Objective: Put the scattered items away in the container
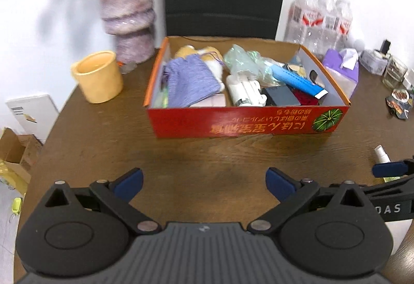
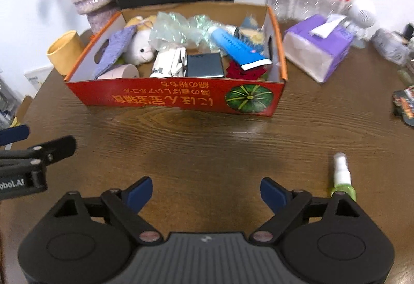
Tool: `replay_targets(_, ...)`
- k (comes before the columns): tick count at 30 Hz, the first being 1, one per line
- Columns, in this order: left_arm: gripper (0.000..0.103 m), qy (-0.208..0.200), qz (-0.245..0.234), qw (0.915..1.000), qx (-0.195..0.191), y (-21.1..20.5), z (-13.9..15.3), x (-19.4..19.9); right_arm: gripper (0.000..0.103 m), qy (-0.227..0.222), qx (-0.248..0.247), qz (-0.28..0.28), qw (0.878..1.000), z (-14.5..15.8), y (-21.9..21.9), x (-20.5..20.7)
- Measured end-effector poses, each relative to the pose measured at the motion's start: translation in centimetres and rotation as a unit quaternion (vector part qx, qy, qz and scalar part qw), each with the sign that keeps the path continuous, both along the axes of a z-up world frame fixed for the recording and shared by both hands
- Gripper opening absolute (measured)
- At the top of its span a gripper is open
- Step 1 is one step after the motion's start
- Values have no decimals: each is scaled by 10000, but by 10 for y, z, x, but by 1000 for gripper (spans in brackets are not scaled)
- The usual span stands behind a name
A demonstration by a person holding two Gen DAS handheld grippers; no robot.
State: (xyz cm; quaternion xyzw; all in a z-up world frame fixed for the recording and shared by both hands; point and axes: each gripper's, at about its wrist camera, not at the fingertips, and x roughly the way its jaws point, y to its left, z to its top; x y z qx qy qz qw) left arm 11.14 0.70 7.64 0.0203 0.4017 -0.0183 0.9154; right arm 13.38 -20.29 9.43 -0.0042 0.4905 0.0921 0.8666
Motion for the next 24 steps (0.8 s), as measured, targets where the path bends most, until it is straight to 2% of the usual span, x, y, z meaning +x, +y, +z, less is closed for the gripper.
replay_targets(3,103,-388,-47,9992,-7,2,-21,-43,99,-554,282,18,9981,-12,-5,-38)
replay_targets(5,103,-543,56,9985,51,1,-37,-65,99,-600,415,-48,9973,-31,-10,-62)
replay_targets(7,103,-683,109,9976,77,1,-47,-80,99,-615,416,-219,9970,-47,-14,-84)
replay_targets(12,103,-1033,230,9943,137,0,-72,-116,99,-1166,273,-191,9926,-65,-8,-129)
replay_targets(16,103,-1009,163,9948,-2,0,-83,-123,99,-1435,89,-184,9894,-74,-4,-140)
replay_targets(24,103,-686,-43,9976,103,-7,-99,-120,103,-1615,-129,-240,9865,-88,0,-143)
